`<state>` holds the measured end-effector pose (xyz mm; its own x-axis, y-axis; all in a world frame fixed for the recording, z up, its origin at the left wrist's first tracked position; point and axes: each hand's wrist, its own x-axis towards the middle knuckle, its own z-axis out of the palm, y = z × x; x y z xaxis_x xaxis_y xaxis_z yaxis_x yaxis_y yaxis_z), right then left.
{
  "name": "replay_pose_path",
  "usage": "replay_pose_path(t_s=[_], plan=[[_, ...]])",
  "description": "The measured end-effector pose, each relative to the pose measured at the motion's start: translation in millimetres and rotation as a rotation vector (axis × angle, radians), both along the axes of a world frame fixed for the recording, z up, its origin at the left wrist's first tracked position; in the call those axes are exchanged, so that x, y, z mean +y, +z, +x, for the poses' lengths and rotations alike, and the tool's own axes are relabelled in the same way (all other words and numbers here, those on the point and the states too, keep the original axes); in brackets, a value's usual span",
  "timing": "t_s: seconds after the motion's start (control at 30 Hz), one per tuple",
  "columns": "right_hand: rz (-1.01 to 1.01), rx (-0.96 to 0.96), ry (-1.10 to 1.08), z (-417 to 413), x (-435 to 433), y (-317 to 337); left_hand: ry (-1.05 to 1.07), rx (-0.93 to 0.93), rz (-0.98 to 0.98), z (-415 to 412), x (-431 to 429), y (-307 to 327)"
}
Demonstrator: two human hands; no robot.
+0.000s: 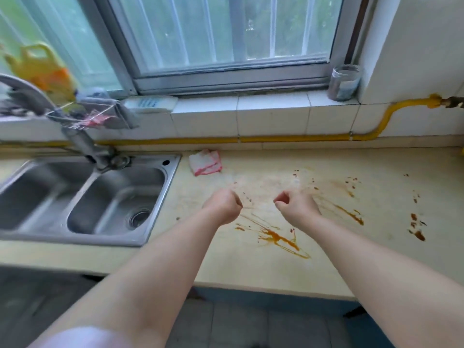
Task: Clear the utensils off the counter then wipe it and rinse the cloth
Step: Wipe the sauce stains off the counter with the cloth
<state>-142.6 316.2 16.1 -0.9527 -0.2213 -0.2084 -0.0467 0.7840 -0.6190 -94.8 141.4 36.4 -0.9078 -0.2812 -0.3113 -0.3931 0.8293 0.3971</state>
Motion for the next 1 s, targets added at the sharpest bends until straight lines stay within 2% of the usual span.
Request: replay_pose_path(t_s=[0.23,0.47,0.77,1.0], plan=[[0.034,-0.027,0.056,9,-45,-20,0.124,-0.045,-0.053,31,-58,-22],[0.081,-0.015,0.019,-20,-94,-23,0.262,0.035,-0.007,-3,-125,-37],[0.079,-0.087,-0.093,-70,-189,-40,0.144,0.027,0.005,-97,-204,-64],[0.079,-0.100,-0.236,-99,-199,-54,0.087,0.021,-0.047,-162,-217,-99]])
